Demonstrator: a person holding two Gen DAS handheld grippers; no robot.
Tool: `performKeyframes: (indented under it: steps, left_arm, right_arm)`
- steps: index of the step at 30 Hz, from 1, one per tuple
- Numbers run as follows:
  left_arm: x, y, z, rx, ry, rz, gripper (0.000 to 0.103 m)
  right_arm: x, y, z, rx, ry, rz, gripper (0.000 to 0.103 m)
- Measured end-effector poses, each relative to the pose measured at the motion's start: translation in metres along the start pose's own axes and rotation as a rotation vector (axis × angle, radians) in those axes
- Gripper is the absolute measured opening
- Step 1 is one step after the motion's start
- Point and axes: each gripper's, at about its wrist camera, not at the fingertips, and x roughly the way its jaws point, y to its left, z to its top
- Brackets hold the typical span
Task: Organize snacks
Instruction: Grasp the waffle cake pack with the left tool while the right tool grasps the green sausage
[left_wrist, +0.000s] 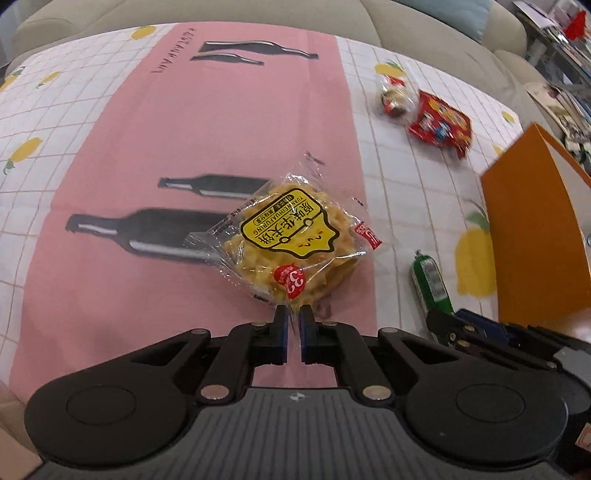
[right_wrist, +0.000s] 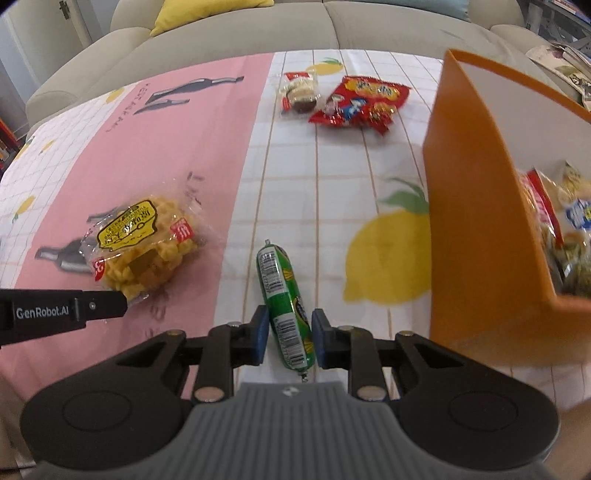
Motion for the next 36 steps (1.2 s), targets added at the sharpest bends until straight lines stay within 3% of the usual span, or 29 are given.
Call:
performKeyframes:
  steps: [4,8,9,11,15,17,21,24,28,36]
  left_arm:
    - [-0.004,-0.002,-0.004,0.009,-0.016,0.000,0.010]
    - [-0.022,-0.002,-0.002,0.031,-0.077,0.002,0.041]
    - [-0.026,-0.003,-0.001,0.045,-0.095,-0.001,0.048]
    - [-0.033,-0.005,0.001,0.083,-0.119,-0.012,0.060]
    - [-0.041,-0.006,0.011,0.170,-0.166,-0.022,0.077]
    - [-0.040,-0.005,0.018,0.206,-0.190,-0.007,0.079]
    - [-0.024,-0.002,0.031,0.321,-0.113,-0.021,0.083]
    - [-0.015,-0.003,0.034,0.398,-0.109,-0.049,0.083]
    - [-0.003,-0.002,0.036,0.445,-0.082,-0.099,0.089]
    - [0.019,-0.003,0.033,0.473,-0.047,-0.110,0.096]
  right_arm:
    - [-0.001,-0.002,-0.002,-0.001,-0.005,0.012,0.022]
    - [-0.005,-0.001,0.000,-0.005,-0.031,0.027,0.025]
    - [-0.006,0.001,0.001,-0.011,-0.041,0.027,0.028]
    - [-0.010,0.002,0.002,-0.016,-0.066,0.031,0.050]
    - [-0.012,0.006,0.002,-0.038,-0.092,0.039,0.055]
    - [-0.011,0.007,0.003,-0.050,-0.092,0.030,0.056]
    - [-0.007,0.007,0.006,-0.052,-0.094,0.026,0.056]
    - [-0.005,0.005,0.007,-0.046,-0.094,0.032,0.054]
    - [-0.002,0.006,0.006,-0.051,-0.084,0.046,0.054]
    - [0.007,0.005,0.004,-0.052,-0.072,0.049,0.056]
